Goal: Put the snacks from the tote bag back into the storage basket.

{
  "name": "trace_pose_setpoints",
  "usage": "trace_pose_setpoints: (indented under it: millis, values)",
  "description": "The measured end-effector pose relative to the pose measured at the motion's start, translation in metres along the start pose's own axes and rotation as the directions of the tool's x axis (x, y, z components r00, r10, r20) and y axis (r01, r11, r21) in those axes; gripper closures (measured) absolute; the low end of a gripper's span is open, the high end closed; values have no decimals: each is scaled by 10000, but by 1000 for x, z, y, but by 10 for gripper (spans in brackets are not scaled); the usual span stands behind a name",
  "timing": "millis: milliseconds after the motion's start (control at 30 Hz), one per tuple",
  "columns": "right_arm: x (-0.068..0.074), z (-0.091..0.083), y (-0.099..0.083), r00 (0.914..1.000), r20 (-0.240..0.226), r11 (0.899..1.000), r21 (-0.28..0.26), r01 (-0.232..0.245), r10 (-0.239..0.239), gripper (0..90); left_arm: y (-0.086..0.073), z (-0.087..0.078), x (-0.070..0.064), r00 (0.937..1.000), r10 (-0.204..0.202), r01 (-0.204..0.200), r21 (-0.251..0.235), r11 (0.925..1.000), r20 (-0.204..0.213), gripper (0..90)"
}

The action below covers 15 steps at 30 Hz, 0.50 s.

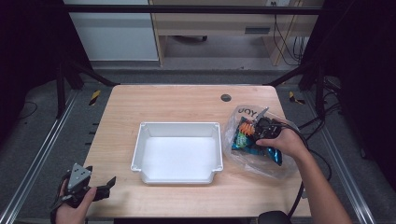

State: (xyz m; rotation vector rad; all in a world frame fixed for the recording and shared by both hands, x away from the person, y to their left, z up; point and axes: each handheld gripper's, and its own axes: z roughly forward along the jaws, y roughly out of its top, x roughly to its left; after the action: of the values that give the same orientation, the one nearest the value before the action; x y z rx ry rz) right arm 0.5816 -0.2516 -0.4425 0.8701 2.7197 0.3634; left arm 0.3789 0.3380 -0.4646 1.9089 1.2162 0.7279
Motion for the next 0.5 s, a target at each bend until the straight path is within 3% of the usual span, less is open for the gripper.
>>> trace_pose_setpoints:
  millis: [233,500]
  values:
    - [2,-8,-6,9990,31,9987,-246,447,-446,277,-1,-1,2,10000,-89,89,33,10000,-20,41]
    - [5,-23,-9,9992,111,9977,-543,394,-389,390,-2,-1,2,10000,-84,84,82,9999,30,42]
